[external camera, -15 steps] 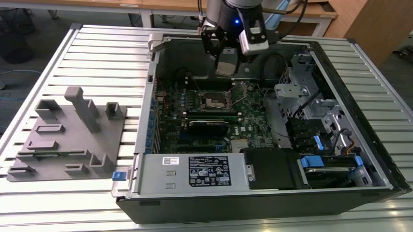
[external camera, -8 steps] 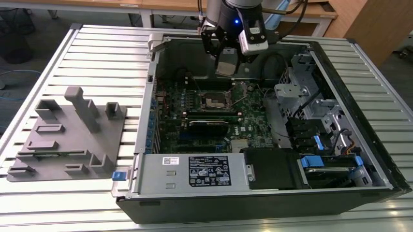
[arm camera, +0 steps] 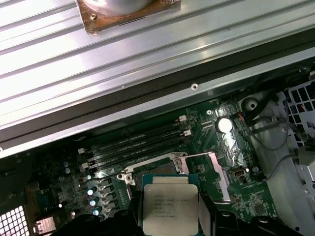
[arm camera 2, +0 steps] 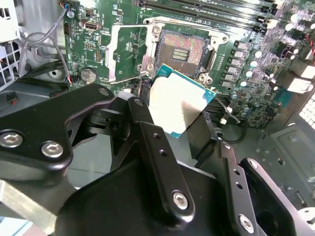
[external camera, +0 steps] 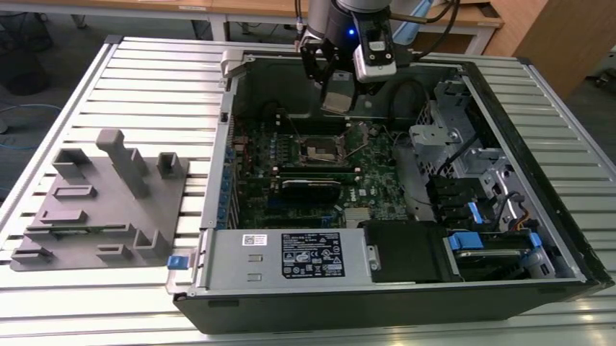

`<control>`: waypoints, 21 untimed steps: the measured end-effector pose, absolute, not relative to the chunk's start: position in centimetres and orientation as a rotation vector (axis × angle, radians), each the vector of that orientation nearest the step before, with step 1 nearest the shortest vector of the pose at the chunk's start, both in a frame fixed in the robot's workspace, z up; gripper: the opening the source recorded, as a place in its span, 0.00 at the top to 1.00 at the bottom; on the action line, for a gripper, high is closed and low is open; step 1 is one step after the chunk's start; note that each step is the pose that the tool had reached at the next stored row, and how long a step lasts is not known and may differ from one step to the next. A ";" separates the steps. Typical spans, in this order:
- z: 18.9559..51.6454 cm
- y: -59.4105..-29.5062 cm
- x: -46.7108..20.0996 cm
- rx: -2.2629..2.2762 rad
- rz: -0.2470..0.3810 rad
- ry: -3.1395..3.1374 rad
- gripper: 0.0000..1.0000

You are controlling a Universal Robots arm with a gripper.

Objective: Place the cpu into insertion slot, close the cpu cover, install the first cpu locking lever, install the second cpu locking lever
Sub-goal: 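Place the cpu into insertion slot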

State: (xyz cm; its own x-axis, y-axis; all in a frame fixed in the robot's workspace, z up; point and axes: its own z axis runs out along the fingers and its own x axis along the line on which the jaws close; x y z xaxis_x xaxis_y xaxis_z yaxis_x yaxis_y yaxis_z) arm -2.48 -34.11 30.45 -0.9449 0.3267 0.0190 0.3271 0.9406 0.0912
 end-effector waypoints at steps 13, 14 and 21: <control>30.5 -34.1 -2.5 -0.524 -0.146 -3.091 0.46; 30.5 -34.1 -2.5 -0.524 -0.146 -3.091 0.46; 30.4 -34.1 -2.5 -0.579 -0.146 -3.083 0.46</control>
State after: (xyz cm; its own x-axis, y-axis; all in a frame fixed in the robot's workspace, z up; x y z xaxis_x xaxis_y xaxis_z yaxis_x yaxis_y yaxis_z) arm -2.49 -34.11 30.41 -0.9320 0.3619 0.0189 0.3620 0.9277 0.0911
